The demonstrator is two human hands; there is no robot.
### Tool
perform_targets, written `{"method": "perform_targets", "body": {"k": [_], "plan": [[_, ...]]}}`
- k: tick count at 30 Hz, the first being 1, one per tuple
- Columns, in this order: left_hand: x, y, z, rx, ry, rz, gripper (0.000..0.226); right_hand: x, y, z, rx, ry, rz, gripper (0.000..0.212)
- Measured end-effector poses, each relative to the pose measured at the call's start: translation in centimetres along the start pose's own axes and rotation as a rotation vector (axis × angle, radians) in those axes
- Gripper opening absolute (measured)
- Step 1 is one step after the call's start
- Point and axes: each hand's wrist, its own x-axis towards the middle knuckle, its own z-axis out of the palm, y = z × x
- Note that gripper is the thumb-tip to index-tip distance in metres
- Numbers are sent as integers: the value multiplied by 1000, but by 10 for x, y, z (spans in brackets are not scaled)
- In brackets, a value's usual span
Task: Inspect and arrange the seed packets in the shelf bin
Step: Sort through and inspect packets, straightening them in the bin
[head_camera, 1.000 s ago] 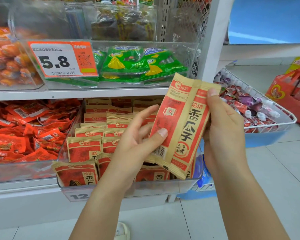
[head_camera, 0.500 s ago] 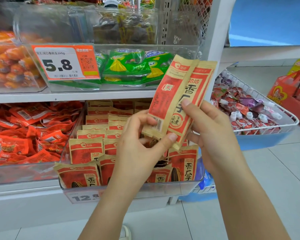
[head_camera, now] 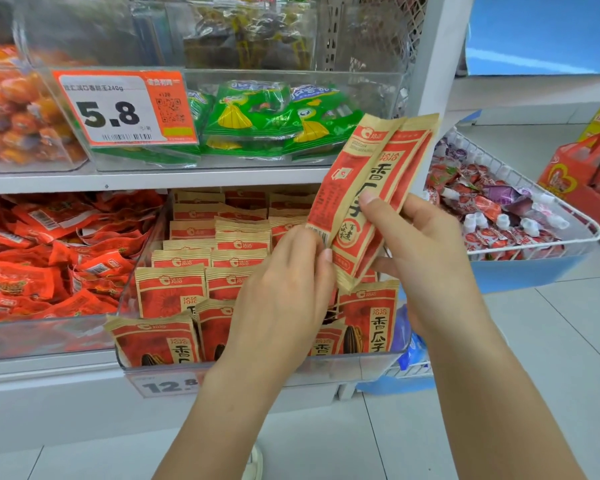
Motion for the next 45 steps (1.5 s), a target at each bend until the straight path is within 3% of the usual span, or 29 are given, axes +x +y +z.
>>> {"method": "perform_targets", "body": {"k": [6,15,24,32,37,40,45], "plan": [[2,-5,1,-172,-1,-114,23,1,-4,-3,-31,16,-4,25],[4,-6,-7,-452,-40,-269,20,0,-5,-10,14,-98,23,9],[9,-4,-9,-625,-85,-362,17,2,-4,-12,46,-135,29,12],[12,1,-16,-867,-156,-410,25,6,-2,-16,294,-280,185,67],[13,5,-20,-918,-220,-465,30,2,-2,-12,287,-248,186,61],[13,6,-25,-920,-249,-474,44,0,-3,-8,239,-196,179,81],[14,7,-30,-954,-245,-494,31,-2,-4,-3,208,-143,168,86]]}}
